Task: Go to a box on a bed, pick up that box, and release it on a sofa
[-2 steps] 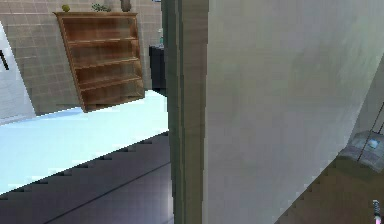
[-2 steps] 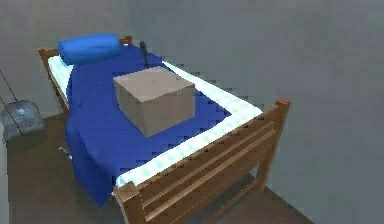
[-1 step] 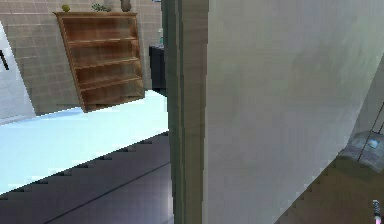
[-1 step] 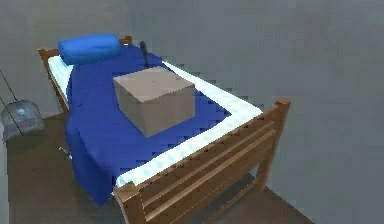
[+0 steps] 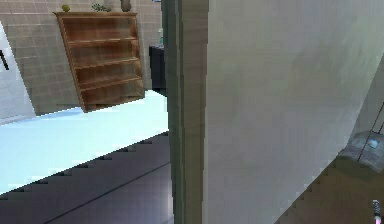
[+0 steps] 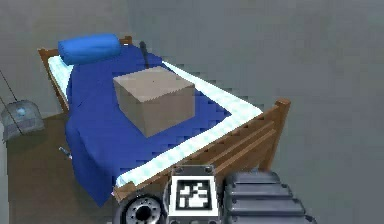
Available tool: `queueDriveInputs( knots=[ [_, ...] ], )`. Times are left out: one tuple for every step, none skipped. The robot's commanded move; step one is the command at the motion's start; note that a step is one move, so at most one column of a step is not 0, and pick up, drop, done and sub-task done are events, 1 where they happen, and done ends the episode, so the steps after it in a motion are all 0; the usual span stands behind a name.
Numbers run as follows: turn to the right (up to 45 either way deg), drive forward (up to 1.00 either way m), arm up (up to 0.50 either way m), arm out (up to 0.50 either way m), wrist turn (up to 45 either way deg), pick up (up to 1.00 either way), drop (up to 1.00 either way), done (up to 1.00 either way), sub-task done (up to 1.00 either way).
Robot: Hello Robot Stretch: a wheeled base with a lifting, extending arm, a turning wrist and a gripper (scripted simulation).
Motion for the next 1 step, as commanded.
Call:
queueDriveInputs(
  knots=[
    [0.0, 0.0, 0.0, 0.5, 0.0, 0.0, 0.0, 0.0, 0.0]
  ],
)
